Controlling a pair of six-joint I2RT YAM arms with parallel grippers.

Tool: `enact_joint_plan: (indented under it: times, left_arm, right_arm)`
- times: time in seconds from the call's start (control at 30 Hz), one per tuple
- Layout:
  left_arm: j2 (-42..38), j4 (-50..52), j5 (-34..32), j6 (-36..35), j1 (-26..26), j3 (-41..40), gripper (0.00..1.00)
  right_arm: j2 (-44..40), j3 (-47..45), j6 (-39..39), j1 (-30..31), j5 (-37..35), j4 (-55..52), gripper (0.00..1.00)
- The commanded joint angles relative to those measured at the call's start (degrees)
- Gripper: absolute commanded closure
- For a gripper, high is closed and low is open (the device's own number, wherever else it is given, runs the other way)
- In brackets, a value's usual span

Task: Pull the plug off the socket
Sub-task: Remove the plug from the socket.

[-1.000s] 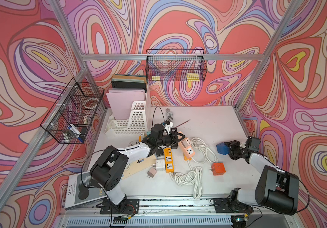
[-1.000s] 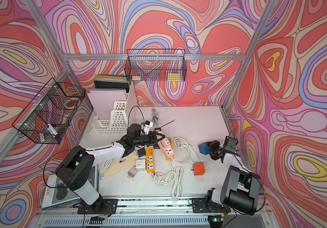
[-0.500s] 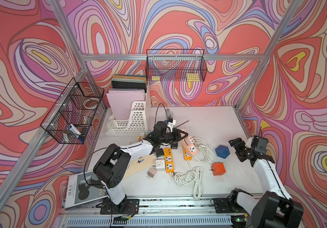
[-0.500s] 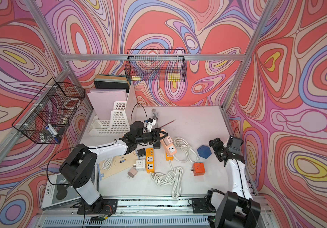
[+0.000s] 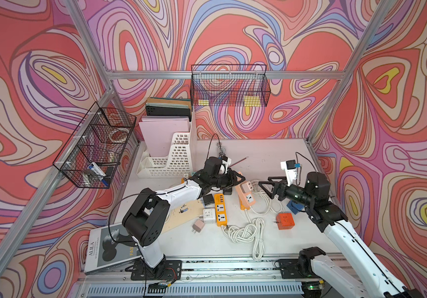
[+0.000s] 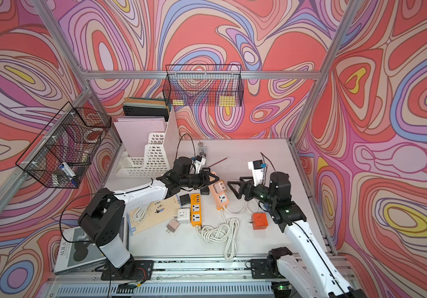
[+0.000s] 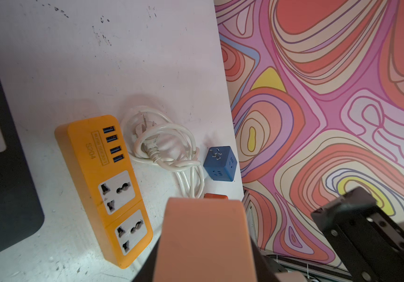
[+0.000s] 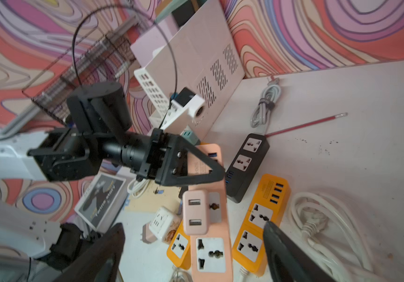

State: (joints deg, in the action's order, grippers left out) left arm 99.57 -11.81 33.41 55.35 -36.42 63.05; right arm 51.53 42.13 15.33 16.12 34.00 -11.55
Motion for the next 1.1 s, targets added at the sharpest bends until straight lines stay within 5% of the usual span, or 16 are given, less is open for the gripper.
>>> enact_joint_plan:
  times: [0.0,0.2,0.6,1.07]
  left_arm:
    - [-0.60,2.35,-1.21,-2.18,-0.75,1.24,0.97]
    - [-1.29,3.54,-2.43,-1.94,-1.44,1.12,0.97]
    - [-1.88,1.64,-1.65,-0.68,-1.81,-0.60,0.97]
    - [-2.27,3.28,-0.88,-2.32,-1.67,-0.74,0.97]
  right_arm:
    - [9.36,7.07,-7.24,7.91,-14.21,-8.83,0.14]
    - [24.06,16.28,-1.12,14.73,-19.24,-16.97,0.23]
    - [22.40,11.85,2.12,14.73,-20.13,-17.98,0.32]
    - [16.81,10.34,-2.30,14.73,-14.53,-15.69,0.90]
